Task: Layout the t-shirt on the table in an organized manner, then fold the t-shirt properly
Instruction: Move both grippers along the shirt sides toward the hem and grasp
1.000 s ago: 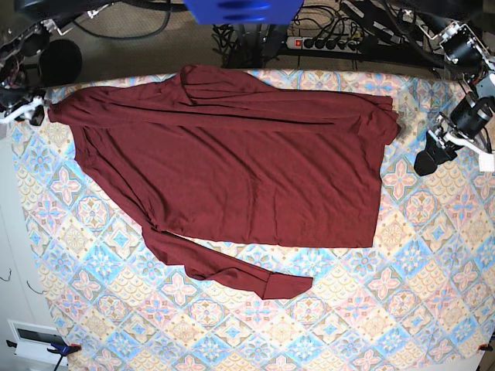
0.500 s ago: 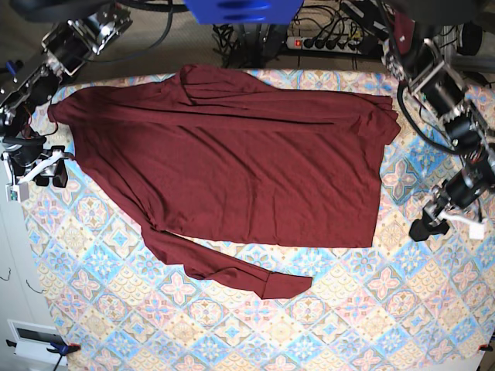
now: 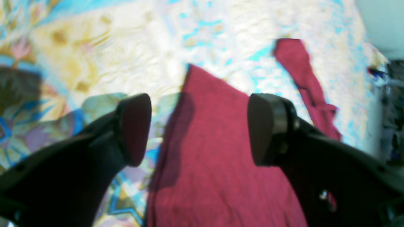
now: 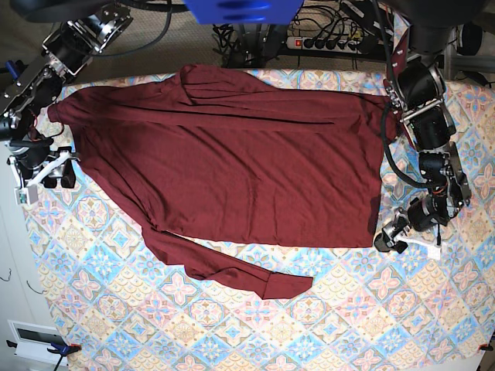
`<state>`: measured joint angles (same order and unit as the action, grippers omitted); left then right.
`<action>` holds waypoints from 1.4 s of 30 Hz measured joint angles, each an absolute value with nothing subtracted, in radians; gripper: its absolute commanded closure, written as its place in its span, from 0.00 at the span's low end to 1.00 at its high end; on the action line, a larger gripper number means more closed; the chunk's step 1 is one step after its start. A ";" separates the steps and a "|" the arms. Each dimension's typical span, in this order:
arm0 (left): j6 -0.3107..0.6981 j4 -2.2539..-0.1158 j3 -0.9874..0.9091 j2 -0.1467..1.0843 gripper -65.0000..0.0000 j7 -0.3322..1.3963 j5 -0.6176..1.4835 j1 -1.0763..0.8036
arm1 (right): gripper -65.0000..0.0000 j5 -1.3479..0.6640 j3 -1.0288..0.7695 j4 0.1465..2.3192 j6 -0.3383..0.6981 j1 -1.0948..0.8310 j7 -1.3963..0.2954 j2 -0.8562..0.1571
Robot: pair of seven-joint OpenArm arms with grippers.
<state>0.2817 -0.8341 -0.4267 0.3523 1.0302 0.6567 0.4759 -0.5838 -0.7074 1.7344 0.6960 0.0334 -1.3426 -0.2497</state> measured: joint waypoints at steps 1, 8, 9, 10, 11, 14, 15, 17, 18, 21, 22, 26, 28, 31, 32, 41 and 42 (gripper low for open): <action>0.282 -0.819 -0.427 0.352 0.28 1.017 0.653 0.476 | 0.58 -0.584 -0.707 1.734 0.696 0.033 -1.341 -0.250; 0.282 -0.809 -0.427 0.279 0.28 0.978 0.506 0.479 | 0.58 -0.584 -0.707 1.734 0.696 0.033 -1.340 -0.249; 0.286 -0.810 -0.427 0.263 0.28 0.960 0.488 0.479 | 0.58 -0.584 -0.707 1.734 0.696 0.033 -1.340 -0.249; 0.287 -0.810 -0.427 0.250 0.28 0.961 0.463 0.482 | 0.58 -0.585 -0.707 1.734 0.696 0.033 -1.339 -0.249; 0.287 -0.812 -0.427 0.242 0.28 0.957 0.433 0.484 | 0.58 -0.585 -0.707 1.734 0.696 0.033 -1.339 -0.249; 0.290 -0.816 -0.428 0.221 0.30 0.953 0.372 0.488 | 0.58 -0.584 -0.707 1.735 0.696 0.033 -1.340 -0.249; 0.289 -0.818 -0.428 0.216 0.33 0.951 0.363 0.489 | 0.58 -0.584 -0.707 1.735 0.696 0.033 -1.340 -0.249; 0.289 -0.819 -0.428 0.210 0.45 0.949 0.341 0.490 | 0.58 -0.588 -0.707 1.738 0.696 0.033 -1.340 -0.249; 0.289 -0.819 -0.427 0.208 0.55 0.953 0.337 0.490 | 0.58 -0.587 -0.707 1.739 0.696 0.033 -1.341 -0.250; 0.290 -0.819 -0.384 0.207 0.87 0.987 0.350 0.485 | 0.58 -0.588 -0.707 1.739 0.696 0.032 -1.346 -0.249; 0.290 -0.818 -0.373 0.206 0.97 0.987 0.346 0.484 | 0.58 -0.588 -0.707 1.739 0.696 0.032 -1.346 -0.249; 0.290 -0.818 -0.368 0.199 1.00 0.995 0.348 0.484 | 0.58 -0.588 -0.707 1.739 0.696 0.033 -1.345 -0.249; 0.294 -0.818 -0.368 0.200 1.00 0.995 0.352 0.482 | 0.58 -0.585 -0.698 1.737 0.696 0.033 -1.343 -0.250; 0.293 -0.877 -0.363 0.199 1.00 1.018 0.339 0.460 | 0.58 -0.579 -0.613 1.721 0.696 0.058 -1.347 -0.259; 0.293 -0.920 -0.362 0.196 1.00 1.017 0.342 0.437 | 0.58 -0.572 -0.582 1.712 0.696 0.076 -1.345 -0.267; 0.294 -1.123 -0.363 0.199 1.00 1.076 0.455 0.349 | 0.57 -0.334 -0.323 1.594 0.699 0.185 -1.248 -0.308; 0.295 -1.131 -0.362 0.203 1.00 1.092 0.486 0.343 | 0.57 -0.311 -0.284 1.570 0.699 0.208 -1.227 -0.304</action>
<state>0.2955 -1.1313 -0.3618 0.2031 1.0916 0.4858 0.3431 -0.3107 -0.2844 1.5700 0.6991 0.2081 -1.2274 -0.3038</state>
